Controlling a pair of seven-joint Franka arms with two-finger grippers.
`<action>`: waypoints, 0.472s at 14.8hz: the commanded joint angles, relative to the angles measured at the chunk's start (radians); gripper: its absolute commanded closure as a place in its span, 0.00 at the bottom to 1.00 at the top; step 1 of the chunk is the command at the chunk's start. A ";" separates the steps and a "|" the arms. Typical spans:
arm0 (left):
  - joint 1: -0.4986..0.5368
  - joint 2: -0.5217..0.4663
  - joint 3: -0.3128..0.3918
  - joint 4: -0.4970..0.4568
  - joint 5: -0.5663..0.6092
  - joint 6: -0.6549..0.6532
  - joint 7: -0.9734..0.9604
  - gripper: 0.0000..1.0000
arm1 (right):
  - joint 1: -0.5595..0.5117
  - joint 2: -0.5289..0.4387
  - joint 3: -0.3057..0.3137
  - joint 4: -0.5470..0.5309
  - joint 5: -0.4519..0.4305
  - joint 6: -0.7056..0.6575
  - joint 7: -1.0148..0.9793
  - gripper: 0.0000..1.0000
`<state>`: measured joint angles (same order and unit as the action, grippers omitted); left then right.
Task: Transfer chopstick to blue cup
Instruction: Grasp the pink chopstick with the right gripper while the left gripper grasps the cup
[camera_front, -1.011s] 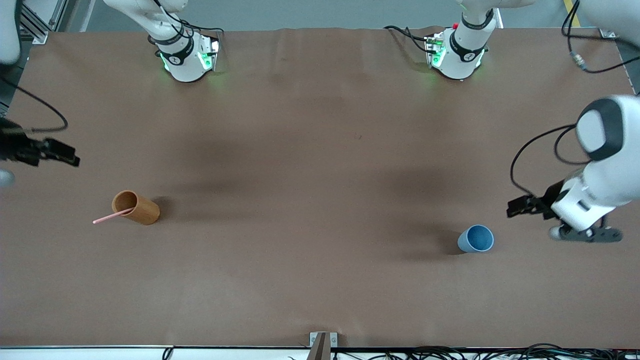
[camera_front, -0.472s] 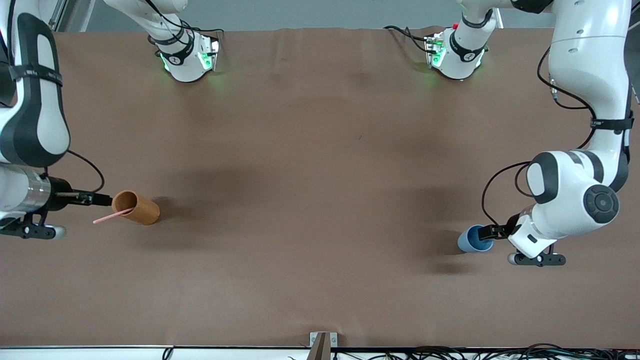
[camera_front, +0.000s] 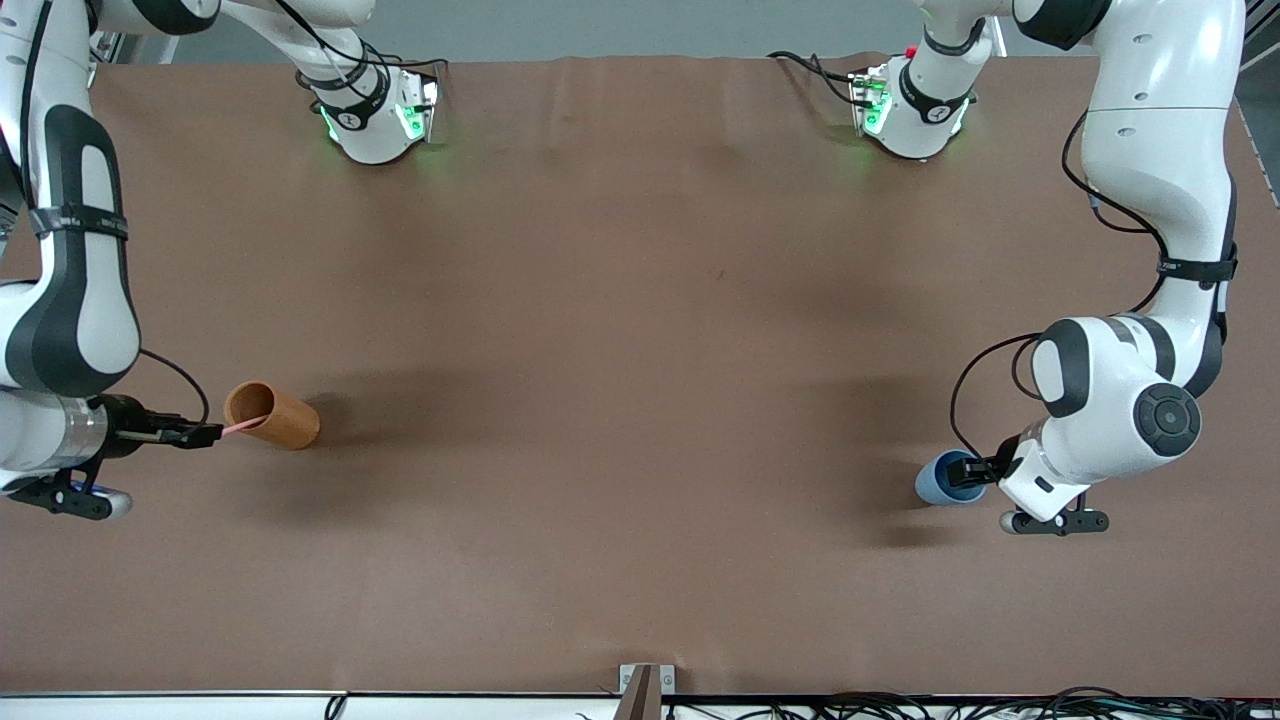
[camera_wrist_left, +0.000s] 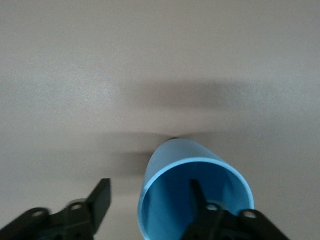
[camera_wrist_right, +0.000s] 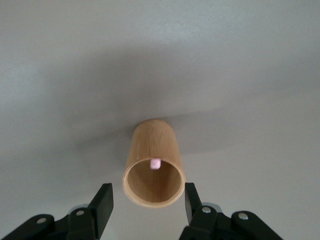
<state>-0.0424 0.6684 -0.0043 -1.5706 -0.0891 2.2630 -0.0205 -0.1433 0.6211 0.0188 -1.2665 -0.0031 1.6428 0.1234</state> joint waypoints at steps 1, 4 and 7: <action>-0.020 0.003 0.004 -0.005 0.000 0.024 -0.047 0.99 | -0.018 0.048 0.009 0.076 0.009 -0.029 0.021 0.43; -0.022 0.000 0.003 -0.005 0.040 0.023 -0.058 1.00 | -0.027 0.068 0.010 0.079 0.012 -0.008 0.021 0.55; -0.039 -0.041 -0.003 0.003 0.049 0.009 -0.108 1.00 | -0.027 0.068 0.010 0.078 0.015 -0.009 0.034 0.67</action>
<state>-0.0625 0.6724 -0.0058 -1.5665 -0.0632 2.2777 -0.0702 -0.1587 0.6773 0.0181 -1.2145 -0.0030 1.6423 0.1338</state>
